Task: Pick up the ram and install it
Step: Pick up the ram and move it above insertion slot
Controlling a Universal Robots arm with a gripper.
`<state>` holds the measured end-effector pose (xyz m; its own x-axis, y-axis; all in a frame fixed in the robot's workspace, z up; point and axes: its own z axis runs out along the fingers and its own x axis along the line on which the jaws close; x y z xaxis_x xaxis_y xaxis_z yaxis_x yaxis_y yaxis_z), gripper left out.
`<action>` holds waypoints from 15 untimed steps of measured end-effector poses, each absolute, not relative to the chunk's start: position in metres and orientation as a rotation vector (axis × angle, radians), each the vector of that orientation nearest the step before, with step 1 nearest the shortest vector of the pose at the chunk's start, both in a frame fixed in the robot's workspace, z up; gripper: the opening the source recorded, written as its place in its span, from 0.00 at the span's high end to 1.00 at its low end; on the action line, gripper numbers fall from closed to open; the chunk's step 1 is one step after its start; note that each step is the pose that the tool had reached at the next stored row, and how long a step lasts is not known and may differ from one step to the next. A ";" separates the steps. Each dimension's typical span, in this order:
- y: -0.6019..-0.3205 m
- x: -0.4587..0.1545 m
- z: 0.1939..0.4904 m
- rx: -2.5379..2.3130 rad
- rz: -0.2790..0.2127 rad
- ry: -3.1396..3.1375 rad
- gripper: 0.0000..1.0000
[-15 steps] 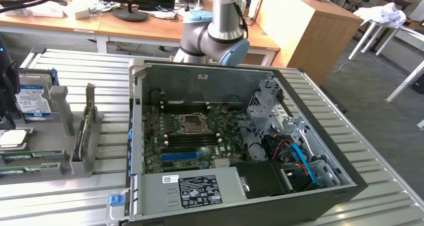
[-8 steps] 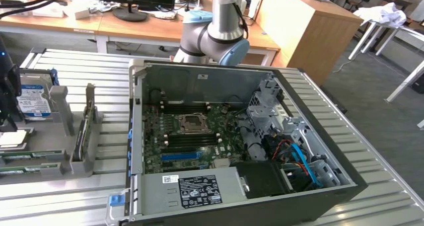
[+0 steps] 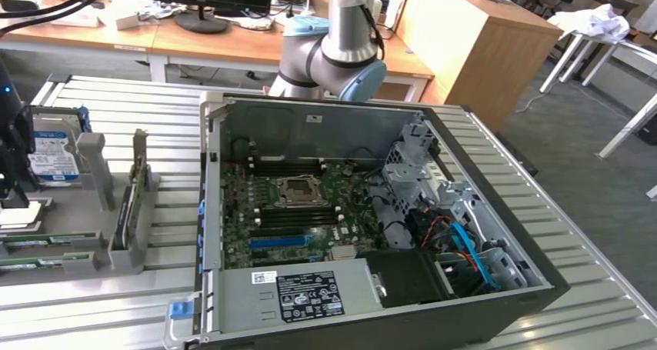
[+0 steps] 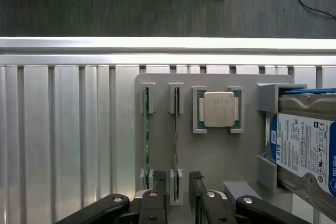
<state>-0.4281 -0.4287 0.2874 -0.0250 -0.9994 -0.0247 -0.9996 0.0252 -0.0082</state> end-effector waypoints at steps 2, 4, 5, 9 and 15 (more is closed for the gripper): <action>-0.429 -0.428 0.286 -2.177 0.017 2.232 0.69; -0.429 -0.428 0.284 -2.176 0.017 2.232 0.69; -0.429 -0.428 0.283 -2.176 0.017 2.232 0.69; -0.429 -0.429 0.278 -2.176 0.016 2.232 0.69; -0.429 -0.429 0.273 -2.176 0.016 2.231 0.69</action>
